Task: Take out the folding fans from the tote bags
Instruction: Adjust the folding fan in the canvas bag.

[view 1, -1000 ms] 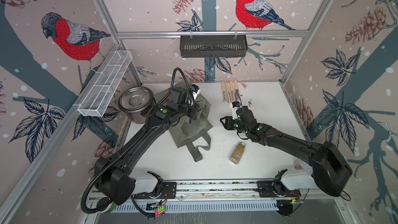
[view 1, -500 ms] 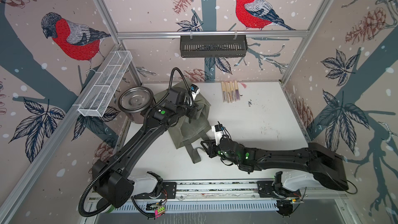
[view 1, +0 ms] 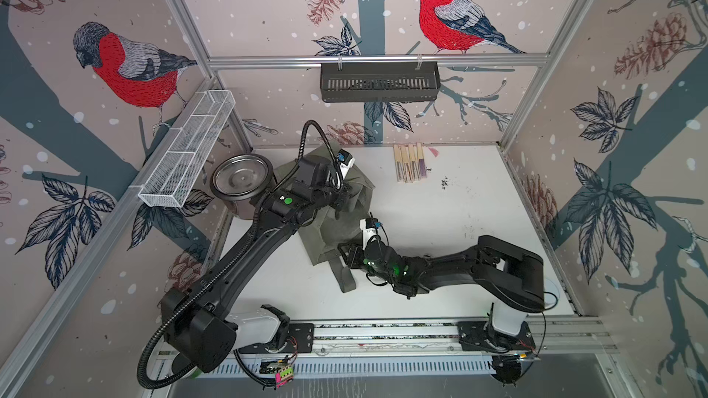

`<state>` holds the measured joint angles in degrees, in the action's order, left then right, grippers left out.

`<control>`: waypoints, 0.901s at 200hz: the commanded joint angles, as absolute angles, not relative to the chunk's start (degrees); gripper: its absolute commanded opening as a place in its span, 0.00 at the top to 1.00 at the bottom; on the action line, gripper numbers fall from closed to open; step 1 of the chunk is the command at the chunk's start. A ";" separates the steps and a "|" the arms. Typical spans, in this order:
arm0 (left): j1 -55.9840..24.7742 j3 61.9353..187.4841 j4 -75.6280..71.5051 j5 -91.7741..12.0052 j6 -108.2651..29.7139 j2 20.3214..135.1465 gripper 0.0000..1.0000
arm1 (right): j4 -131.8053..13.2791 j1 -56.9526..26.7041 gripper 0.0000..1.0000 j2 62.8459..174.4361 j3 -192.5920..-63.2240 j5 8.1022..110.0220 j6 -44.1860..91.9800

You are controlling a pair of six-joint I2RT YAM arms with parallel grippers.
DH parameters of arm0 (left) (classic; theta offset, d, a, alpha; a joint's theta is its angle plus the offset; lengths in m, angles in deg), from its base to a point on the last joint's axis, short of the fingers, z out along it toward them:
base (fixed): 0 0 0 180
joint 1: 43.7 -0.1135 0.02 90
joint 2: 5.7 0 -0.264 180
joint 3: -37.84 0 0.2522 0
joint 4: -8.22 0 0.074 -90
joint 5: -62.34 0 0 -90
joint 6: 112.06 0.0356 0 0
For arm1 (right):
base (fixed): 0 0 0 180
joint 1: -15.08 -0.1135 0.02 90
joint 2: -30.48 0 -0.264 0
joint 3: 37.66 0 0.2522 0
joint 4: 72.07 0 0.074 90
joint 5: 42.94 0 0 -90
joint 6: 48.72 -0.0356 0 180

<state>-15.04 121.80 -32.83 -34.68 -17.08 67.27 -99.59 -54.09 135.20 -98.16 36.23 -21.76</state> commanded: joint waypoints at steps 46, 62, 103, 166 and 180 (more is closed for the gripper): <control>-15.13 121.83 -29.97 -35.56 -16.52 66.97 1.00 | -108.93 -50.91 0.57 148.59 -107.41 39.67 -30.88; -15.12 121.75 -29.83 -35.57 -16.52 66.67 1.00 | -110.29 -50.12 0.55 151.01 -109.33 39.98 -31.93; -15.13 121.80 -29.84 -35.96 -16.43 66.46 1.00 | -112.57 -48.02 0.52 156.87 -115.12 41.85 -32.47; -15.08 121.66 -29.64 -36.44 -16.34 66.29 1.00 | -112.43 -46.31 0.52 163.71 -122.45 43.85 -39.05; -15.09 121.68 -29.60 -36.66 -16.40 66.29 1.00 | -111.41 -45.88 0.52 164.87 -124.19 44.18 -39.51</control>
<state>-15.06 121.65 -32.83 -35.18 -17.10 66.64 -111.00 -46.42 163.36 -121.68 42.75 -37.00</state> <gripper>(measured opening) 0.058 0.485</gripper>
